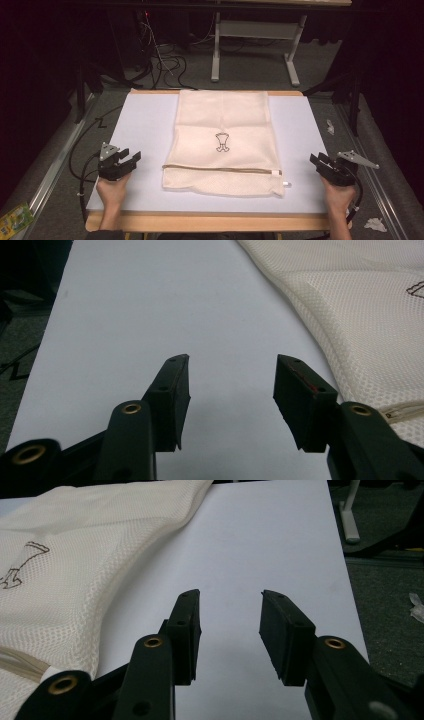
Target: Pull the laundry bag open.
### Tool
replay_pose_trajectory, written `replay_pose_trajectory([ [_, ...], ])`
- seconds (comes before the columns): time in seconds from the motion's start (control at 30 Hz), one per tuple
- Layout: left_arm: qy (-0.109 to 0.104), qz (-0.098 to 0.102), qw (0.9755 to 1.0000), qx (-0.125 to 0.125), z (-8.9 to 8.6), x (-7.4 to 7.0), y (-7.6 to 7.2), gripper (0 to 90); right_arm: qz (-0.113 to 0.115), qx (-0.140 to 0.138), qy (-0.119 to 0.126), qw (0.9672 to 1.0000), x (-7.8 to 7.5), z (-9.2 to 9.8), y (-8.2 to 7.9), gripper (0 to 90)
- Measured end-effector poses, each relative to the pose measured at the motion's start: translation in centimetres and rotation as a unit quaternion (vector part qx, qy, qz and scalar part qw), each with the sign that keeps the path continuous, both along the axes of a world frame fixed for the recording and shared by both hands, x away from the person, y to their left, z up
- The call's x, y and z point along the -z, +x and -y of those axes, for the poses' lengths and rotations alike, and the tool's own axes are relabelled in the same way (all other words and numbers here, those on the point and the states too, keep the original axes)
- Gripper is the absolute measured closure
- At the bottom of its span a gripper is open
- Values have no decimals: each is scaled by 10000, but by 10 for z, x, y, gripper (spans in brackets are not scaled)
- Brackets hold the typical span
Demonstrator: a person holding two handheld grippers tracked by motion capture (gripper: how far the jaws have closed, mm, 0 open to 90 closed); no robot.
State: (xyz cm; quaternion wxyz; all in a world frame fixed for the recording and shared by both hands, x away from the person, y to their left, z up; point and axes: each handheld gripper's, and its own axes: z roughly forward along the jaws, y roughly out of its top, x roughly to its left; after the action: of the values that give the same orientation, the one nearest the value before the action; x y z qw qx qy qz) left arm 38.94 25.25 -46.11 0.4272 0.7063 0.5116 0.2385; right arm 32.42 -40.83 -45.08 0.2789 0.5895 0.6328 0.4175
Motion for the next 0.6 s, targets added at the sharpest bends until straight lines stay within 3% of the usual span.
replay_pose_trajectory([
  [0.6, 109, -164, 9998, -42, 7, 14, 12, 481, -179, 57, -232, 9996, 11, -6, 10, 605],
])
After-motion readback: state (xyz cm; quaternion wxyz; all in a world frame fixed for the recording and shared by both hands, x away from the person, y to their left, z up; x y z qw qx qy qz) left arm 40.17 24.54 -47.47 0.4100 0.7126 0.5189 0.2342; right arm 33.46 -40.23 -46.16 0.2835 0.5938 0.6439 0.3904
